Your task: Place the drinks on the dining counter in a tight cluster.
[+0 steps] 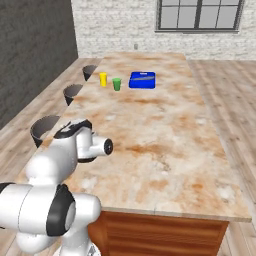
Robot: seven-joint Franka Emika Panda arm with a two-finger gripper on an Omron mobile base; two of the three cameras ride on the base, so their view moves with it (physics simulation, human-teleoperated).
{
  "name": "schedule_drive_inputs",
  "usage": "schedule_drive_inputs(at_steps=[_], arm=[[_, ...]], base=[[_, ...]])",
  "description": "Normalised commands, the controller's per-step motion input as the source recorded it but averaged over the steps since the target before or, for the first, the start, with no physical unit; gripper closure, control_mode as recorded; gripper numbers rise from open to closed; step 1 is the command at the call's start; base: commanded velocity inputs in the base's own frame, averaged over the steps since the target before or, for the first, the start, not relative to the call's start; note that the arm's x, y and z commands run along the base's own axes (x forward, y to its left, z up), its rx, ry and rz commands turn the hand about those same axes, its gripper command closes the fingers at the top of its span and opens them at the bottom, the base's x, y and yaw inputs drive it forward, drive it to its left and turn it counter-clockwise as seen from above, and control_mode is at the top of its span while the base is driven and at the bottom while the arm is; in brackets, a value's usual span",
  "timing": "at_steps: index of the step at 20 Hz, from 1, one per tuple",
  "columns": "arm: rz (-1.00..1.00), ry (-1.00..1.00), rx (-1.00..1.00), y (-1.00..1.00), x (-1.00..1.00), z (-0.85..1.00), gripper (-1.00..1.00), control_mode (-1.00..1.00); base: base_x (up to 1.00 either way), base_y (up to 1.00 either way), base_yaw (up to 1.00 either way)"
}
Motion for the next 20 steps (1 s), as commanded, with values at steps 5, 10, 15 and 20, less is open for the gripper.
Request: schedule_drive_inputs(at_steps=[5, 10, 15, 20], arm=[[-0.01, 0.00, 0.06, 0.00, 0.00, -0.20, 1.00, -1.00], [0.00, 0.00, 0.03, -0.05, 0.14, -0.29, 1.00, -1.00], [0.00, 0.04, 0.00, -0.08, 0.16, -0.20, 1.00, -1.00], [0.00, 0.07, 0.02, -0.07, 0.02, -0.20, 1.00, -1.00]], base=[[0.00, 0.00, 0.00], [0.00, 0.00, 0.00], [0.00, 0.00, 0.00], [0.00, 0.00, 0.00]])
